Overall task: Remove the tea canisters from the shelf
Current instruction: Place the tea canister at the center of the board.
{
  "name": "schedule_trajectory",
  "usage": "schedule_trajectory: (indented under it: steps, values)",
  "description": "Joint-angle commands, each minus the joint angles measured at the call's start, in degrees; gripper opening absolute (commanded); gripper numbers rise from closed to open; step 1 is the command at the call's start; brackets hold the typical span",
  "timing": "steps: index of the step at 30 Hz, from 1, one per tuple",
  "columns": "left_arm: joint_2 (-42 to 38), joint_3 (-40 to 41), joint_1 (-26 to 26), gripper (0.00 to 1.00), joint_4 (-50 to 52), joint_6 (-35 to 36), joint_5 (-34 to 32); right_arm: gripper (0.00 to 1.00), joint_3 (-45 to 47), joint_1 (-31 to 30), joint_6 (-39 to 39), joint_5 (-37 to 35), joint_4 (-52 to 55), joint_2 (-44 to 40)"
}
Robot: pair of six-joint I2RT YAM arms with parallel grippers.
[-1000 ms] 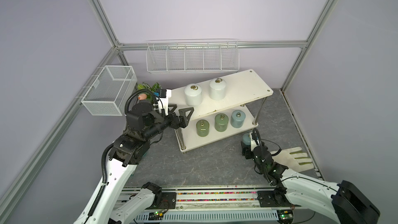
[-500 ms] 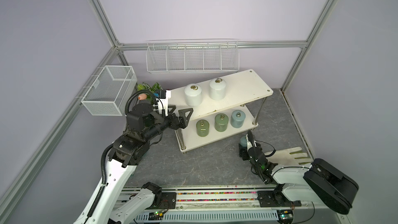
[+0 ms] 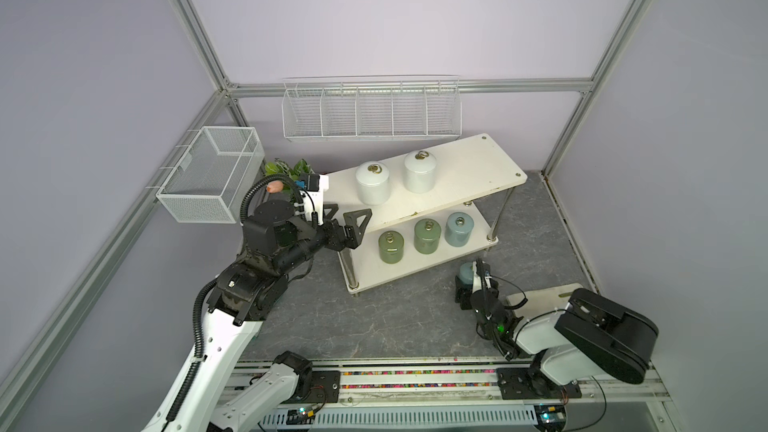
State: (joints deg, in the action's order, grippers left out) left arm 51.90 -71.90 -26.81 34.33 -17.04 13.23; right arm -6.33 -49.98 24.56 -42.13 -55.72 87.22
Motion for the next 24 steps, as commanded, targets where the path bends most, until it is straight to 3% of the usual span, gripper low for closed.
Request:
schedule_trajectory:
  steps: [1, 15, 16, 21, 24]
  values:
    - [-0.90, -0.21, -0.31, 1.00, 1.08, 1.21, -0.91, 0.74, 1.33, -2.26, 4.18, 1.30, 6.23, 5.21]
    - [-1.80, 0.48, -0.26, 1.00, 1.40, 1.83, -1.70, 0.99, -0.96, -3.92, 5.60, -1.10, 12.92, 7.05]
    - [-1.82, 0.54, -0.26, 1.00, 1.36, 1.87, -1.65, 0.90, -1.03, -4.06, 5.48, -1.19, 12.99, 6.93]
    - [-2.13, 0.44, -0.33, 1.00, 1.36, 2.28, -2.15, 0.89, -1.61, -5.01, 4.54, -1.59, 15.02, 4.12]
    - [-2.33, 0.14, -0.26, 1.00, 1.58, 2.50, -2.49, 0.89, -3.73, -7.23, 4.94, -3.84, 23.81, -1.57]
